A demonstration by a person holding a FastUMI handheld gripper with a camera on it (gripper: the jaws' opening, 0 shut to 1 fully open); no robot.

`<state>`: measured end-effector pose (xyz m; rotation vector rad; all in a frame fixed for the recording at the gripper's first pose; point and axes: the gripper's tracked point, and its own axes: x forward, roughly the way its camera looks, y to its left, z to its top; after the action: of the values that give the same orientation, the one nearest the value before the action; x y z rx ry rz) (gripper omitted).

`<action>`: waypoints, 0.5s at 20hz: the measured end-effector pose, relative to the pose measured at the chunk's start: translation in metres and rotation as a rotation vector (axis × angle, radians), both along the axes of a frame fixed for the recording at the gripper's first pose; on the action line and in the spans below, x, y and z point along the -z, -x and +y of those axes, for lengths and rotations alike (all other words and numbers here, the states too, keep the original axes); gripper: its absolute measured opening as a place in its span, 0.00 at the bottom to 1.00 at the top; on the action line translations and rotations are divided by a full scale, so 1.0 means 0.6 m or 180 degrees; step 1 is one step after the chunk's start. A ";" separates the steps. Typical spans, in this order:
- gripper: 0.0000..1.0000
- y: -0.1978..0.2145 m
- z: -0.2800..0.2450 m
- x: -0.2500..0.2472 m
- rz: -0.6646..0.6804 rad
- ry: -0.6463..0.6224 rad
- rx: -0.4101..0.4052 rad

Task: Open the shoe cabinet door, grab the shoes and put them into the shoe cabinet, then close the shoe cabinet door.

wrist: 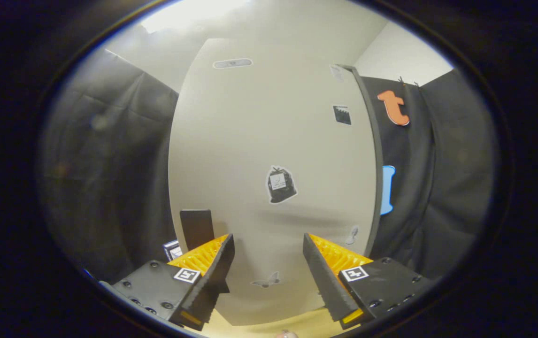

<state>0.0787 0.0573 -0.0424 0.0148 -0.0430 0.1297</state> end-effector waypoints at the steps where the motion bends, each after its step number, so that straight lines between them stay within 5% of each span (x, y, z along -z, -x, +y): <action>1: 0.93 -0.010 0.008 0.001 0.0002 -0.0029 0.0010; 10: 0.93 -0.074 0.053 0.005 0.0018 -0.0039 0.0142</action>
<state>0.1230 0.0893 -0.0452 0.0265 -0.0384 0.0849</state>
